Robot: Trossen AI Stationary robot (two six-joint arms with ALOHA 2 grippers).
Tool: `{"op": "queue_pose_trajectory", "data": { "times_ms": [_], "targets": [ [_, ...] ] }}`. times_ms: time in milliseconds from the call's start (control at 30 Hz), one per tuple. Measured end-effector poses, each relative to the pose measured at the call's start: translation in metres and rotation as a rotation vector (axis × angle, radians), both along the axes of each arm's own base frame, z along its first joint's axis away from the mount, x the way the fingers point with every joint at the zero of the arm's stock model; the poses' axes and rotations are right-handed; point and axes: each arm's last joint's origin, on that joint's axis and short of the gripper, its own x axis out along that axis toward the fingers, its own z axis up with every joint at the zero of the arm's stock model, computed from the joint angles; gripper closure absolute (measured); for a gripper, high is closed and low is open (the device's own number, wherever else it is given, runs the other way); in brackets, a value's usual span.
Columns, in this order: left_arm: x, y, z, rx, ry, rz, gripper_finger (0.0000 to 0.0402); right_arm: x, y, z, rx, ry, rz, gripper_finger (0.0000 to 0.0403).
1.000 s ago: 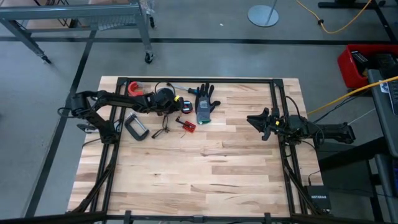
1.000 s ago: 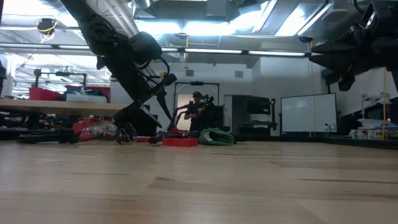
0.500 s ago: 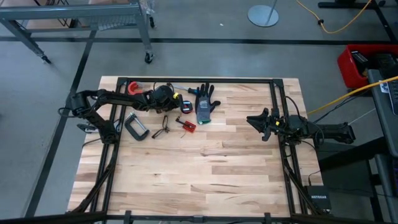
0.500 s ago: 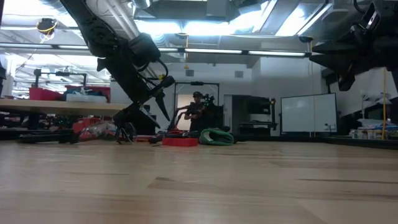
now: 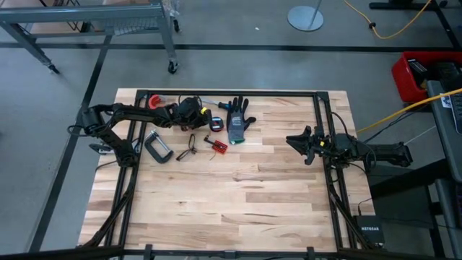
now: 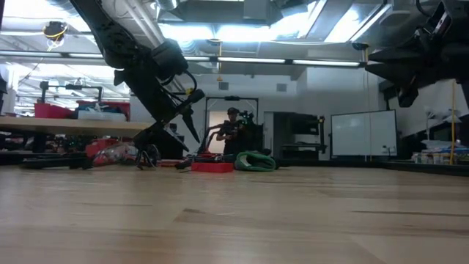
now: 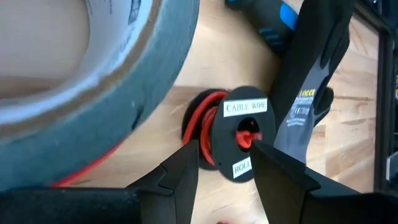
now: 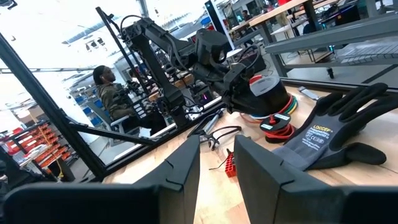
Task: Coil cords
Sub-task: Uncoil the orange wire from the black spool
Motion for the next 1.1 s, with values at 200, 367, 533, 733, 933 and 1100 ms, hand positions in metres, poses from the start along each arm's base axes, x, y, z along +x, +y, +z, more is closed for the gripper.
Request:
{"op": "queue_pose_trajectory", "data": {
  "times_ms": [200,367,533,733,933,1100],
  "targets": [
    [-0.001,-0.006,-0.003,-0.035,0.032,-0.005,0.0263,0.000,0.000,0.000,-0.001,0.001,0.014,0.0299],
    [-0.001,-0.006,-0.004,-0.006,0.048,0.008,0.0263,0.000,0.000,0.000,-0.001,0.000,0.015,0.0299],
    [0.003,-0.004,-0.007,0.007,0.024,0.022,0.0263,0.000,0.000,0.000,-0.001,0.000,0.015,0.0299],
    [0.016,0.001,-0.021,0.010,-0.035,0.031,0.0263,0.000,0.000,0.000,-0.001,0.000,0.015,0.0299],
    [0.021,0.003,-0.026,0.002,-0.081,0.041,0.0263,0.000,0.000,0.000,-0.001,0.000,0.016,0.0299],
    [0.020,0.003,-0.024,0.009,-0.081,0.028,0.0289,0.000,0.000,0.000,-0.002,0.001,0.016,0.0299]
  ]
}}
